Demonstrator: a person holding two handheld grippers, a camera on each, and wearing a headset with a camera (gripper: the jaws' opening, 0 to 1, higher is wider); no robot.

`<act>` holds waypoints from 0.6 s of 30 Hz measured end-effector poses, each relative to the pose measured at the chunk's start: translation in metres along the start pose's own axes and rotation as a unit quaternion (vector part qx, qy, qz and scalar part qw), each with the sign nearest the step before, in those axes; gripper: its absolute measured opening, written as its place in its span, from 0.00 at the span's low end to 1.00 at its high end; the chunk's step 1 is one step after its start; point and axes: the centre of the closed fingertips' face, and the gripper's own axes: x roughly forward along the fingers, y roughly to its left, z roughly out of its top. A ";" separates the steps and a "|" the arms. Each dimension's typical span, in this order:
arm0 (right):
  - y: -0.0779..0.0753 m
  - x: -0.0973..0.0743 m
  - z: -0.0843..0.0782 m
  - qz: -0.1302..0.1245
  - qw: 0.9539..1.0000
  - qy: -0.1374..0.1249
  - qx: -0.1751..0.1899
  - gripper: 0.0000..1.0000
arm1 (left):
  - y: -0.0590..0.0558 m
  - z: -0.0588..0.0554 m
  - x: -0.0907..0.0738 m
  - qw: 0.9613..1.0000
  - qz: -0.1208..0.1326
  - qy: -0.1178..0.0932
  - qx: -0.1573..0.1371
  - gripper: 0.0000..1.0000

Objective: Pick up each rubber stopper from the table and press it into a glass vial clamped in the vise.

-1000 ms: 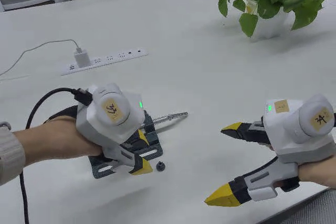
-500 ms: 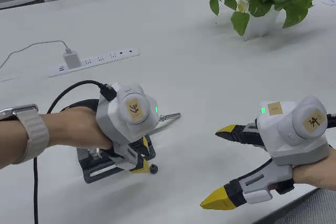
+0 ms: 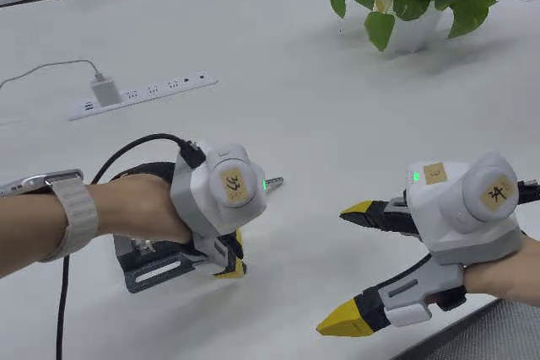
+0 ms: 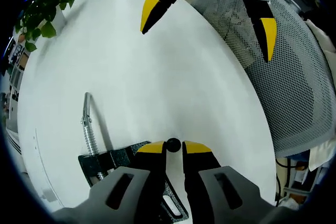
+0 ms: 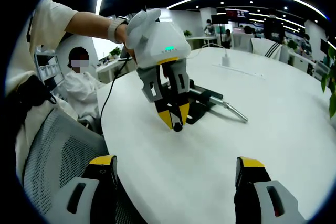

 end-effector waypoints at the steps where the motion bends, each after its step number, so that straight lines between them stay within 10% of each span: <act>1: 0.000 0.000 0.000 0.000 1.000 0.000 0.001 0.92 | 0.000 0.000 0.000 1.000 0.000 0.001 0.000 0.08; 18: 0.003 0.001 -0.006 0.004 1.000 -0.005 0.007 0.91 | 0.000 -0.002 0.005 1.000 -0.004 0.018 -0.010 0.05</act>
